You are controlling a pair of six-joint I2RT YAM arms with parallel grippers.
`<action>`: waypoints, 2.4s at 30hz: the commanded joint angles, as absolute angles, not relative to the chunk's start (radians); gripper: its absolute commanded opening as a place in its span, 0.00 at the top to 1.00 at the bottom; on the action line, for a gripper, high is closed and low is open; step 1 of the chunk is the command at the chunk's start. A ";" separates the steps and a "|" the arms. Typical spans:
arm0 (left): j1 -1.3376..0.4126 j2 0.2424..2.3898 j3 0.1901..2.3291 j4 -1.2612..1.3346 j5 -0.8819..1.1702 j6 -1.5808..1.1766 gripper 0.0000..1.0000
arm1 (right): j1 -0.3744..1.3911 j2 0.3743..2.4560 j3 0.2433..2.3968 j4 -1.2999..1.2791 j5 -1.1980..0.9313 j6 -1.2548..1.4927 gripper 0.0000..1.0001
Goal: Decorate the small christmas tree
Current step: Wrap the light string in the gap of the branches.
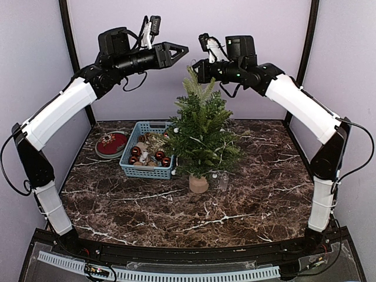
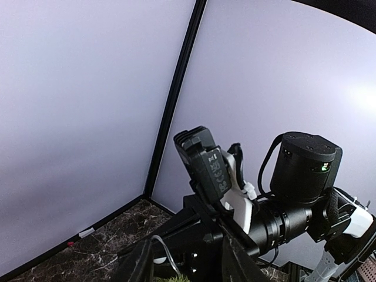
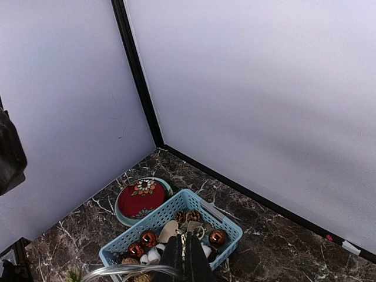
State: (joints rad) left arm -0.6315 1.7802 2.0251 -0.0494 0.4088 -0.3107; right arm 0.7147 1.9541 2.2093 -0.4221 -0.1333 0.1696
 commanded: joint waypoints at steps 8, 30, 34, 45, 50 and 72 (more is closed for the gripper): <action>-0.658 1.825 2.062 -0.132 0.436 -0.322 0.56 | 0.727 1.962 2.204 -0.393 -0.136 0.182 1.00; -0.670 1.870 2.123 -0.136 0.396 -0.338 0.84 | 0.729 1.952 2.196 -0.412 -0.136 0.160 1.00; -0.670 1.879 2.137 -0.134 0.400 -0.345 0.89 | 0.729 1.951 2.197 -0.417 -0.132 0.152 1.00; -0.670 1.881 2.167 -0.138 0.390 -0.345 1.00 | 0.729 1.917 2.154 -0.384 -0.096 0.157 1.00; -0.669 1.871 2.172 -0.122 0.379 -0.351 1.00 | 0.729 1.854 2.087 -0.327 -0.090 0.171 0.72; -0.667 1.871 2.183 -0.107 0.402 -0.387 1.00 | 0.731 1.572 1.754 -0.285 -0.209 0.178 0.41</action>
